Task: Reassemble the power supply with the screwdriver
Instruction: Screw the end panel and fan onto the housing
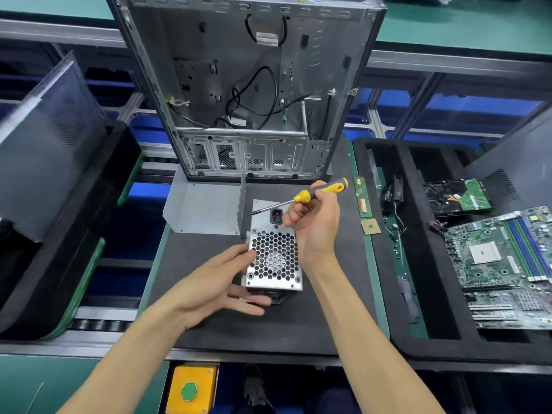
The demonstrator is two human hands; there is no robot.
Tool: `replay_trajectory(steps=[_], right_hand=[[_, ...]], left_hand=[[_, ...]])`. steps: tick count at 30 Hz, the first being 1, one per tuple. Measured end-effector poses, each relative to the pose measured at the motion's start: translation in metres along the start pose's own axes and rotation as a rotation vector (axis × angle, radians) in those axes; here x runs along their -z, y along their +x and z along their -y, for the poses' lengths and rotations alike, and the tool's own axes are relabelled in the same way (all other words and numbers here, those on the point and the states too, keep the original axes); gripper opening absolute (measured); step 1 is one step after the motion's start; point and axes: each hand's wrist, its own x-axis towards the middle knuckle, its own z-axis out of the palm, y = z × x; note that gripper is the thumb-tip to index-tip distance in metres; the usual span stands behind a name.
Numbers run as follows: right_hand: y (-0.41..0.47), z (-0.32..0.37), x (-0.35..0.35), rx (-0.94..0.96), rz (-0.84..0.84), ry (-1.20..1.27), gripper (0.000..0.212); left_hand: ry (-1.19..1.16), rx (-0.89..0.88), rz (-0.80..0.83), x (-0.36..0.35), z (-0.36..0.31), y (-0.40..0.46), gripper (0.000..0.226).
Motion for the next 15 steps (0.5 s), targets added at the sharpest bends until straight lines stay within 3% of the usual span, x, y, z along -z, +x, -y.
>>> replay_trajectory(steps=[3, 9, 15], right_hand=[[0.0005, -0.0006, 0.0002, 0.002, -0.002, -0.006, 0.008], [0.0028, -0.0008, 0.0011, 0.004, 0.001, -0.027, 0.007], [0.0044, 0.0013, 0.0032, 0.003, 0.006, -0.039, 0.007]], left_hand=[[-0.189, -0.01, 0.01, 0.0052, -0.0008, -0.0004, 0.042], [-0.296, -0.003, 0.016, 0.0032, 0.0084, 0.0009, 0.028], [-0.293, -0.01, 0.069, -0.0034, 0.0076, 0.0021, 0.053]])
